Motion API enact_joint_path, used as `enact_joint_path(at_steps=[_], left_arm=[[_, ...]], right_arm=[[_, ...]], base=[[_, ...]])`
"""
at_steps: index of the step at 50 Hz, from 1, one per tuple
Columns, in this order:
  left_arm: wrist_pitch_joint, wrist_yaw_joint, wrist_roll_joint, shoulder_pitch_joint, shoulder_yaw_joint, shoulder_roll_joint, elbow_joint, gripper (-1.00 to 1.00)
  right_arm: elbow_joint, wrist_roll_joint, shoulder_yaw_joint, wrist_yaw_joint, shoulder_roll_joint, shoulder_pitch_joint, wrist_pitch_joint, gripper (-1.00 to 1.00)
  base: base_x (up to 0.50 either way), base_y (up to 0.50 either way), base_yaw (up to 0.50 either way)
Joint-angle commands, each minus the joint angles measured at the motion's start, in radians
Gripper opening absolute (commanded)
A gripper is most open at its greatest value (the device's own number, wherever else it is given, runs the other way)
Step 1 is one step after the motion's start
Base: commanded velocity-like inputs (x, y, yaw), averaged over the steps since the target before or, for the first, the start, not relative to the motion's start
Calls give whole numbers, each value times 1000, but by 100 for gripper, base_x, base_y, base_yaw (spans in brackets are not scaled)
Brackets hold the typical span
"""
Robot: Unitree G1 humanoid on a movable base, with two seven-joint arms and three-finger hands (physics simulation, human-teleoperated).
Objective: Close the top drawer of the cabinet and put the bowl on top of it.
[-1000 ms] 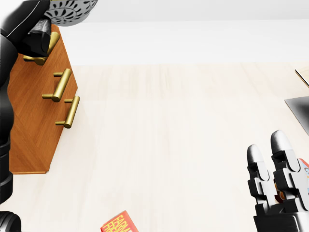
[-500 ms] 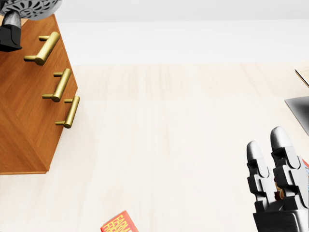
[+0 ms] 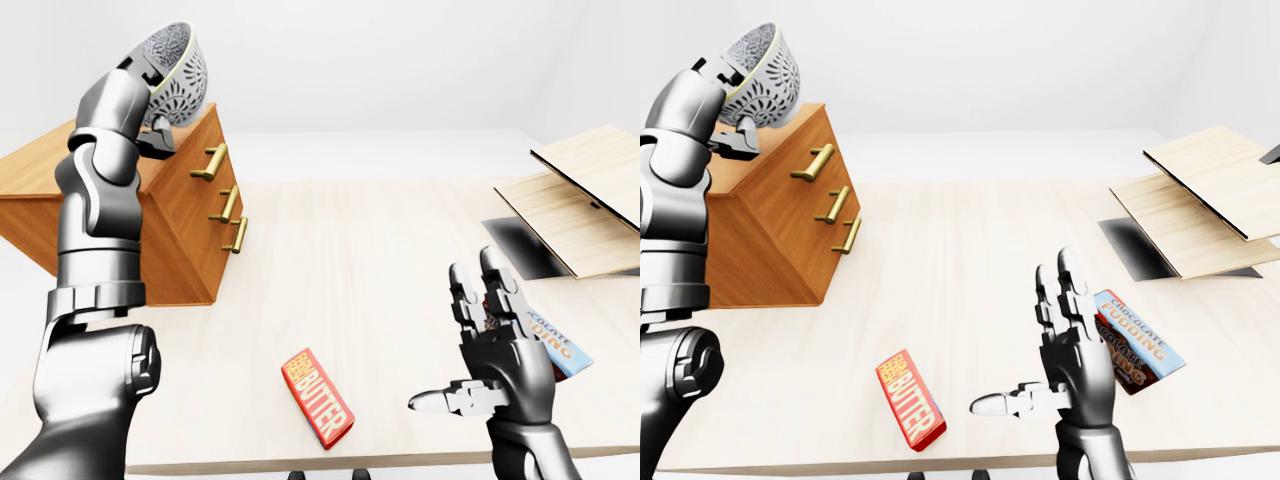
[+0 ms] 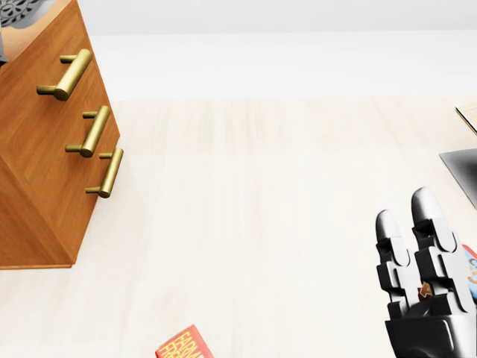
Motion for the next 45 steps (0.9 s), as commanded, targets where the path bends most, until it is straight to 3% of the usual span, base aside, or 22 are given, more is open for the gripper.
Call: enact_joint_path(at_steps=[1,20,45], left_arm=[[0,113,-85,-87,-3,38,210,-100],[0,172,-88,-186,-27,90,413,-100],[0,198,-71,-168,-30,107,466,-100]], right_arm=[[3,-8,9,-13,-9,-9,0,100],[9,-22,34,-30,-20,-11,0,100],[17,-30,52,-46,-35,-19,0,100]], base=[[0,0,0],[0,0,0],[0,0,0]])
